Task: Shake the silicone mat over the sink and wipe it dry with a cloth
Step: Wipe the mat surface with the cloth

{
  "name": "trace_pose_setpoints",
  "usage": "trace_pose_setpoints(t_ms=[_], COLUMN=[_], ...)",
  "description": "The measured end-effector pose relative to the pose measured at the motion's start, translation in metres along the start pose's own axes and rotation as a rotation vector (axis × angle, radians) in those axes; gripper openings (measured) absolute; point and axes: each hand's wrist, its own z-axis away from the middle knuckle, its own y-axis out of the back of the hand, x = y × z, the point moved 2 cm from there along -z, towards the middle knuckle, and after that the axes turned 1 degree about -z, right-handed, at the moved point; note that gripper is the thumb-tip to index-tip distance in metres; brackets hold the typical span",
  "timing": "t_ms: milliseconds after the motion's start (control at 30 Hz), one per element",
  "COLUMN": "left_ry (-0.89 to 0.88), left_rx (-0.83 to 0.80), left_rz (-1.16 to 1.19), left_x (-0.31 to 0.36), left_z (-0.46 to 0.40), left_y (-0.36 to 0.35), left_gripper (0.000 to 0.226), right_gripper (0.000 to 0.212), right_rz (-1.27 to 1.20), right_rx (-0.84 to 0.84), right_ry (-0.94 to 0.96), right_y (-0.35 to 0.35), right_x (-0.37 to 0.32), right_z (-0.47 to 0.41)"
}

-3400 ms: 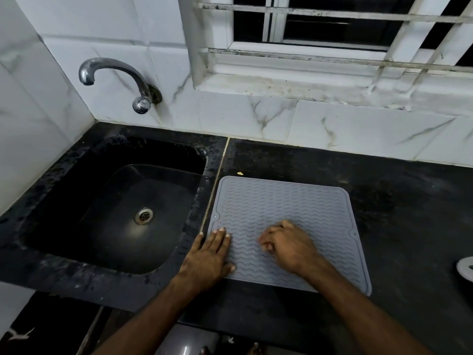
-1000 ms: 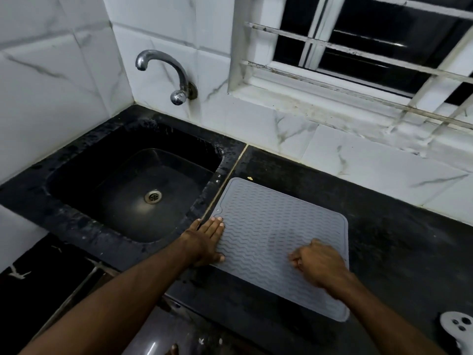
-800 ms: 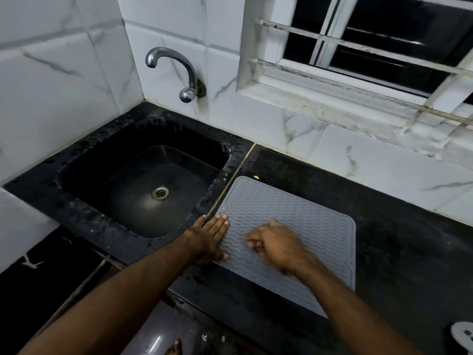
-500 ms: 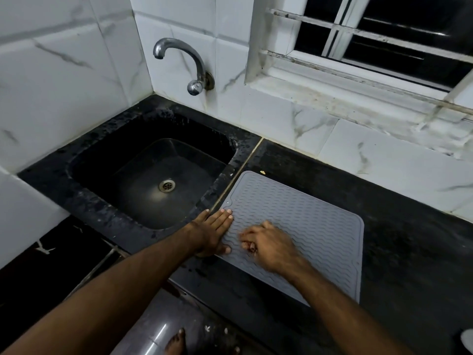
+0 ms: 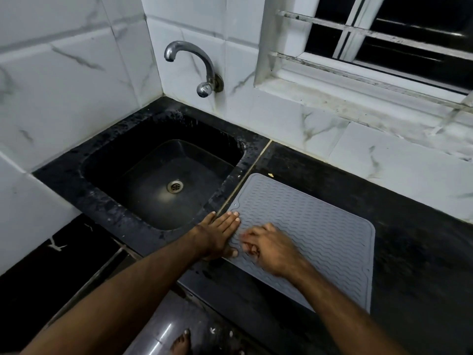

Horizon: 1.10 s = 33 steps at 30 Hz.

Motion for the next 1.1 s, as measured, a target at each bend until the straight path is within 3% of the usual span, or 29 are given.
trace_pose_setpoints(t_ms=[167, 233, 300, 433, 633, 800, 900, 1100], left_ry=[-0.008, -0.001, 0.003, -0.002, -0.032, -0.048, -0.065, -0.084], left_rx=[-0.036, -0.040, -0.031, -0.004, 0.013, 0.029, 0.046, 0.015], left_rz=[0.041, 0.028, -0.002, -0.012, 0.021, -0.009, -0.033, 0.003], left_x=[0.000, 0.000, 0.001, -0.001, -0.004, -0.005, -0.008, -0.010], left_z=[0.003, 0.003, 0.002, 0.003, 0.003, 0.004, 0.005, 0.006], left_y=[0.004, 0.006, 0.005, 0.002, -0.001, -0.001, 0.000, 0.003], left_gripper=[0.095, 0.095, 0.095, 0.096, 0.097, 0.100, 0.103, 0.107], right_gripper=[0.036, 0.029, 0.036, 0.045, 0.022, 0.044, 0.049, 0.036], right_rz=[0.157, 0.100, -0.001, 0.024, 0.133, -0.039, -0.011, 0.047], right_rx=[-0.169, -0.103, -0.033, 0.029, -0.064, -0.003, -0.023, -0.060], right_ry=[-0.239, -0.182, -0.116, 0.005, -0.112, 0.037, 0.053, 0.031], right_y=[0.014, 0.017, 0.014, -0.002, 0.005, 0.007, -0.003, -0.003], right_x=[0.017, 0.005, -0.008, -0.017, -0.001, -0.013, -0.015, 0.011], right_z=[0.004, -0.004, -0.012, -0.015, -0.006, -0.016, -0.017, -0.002])
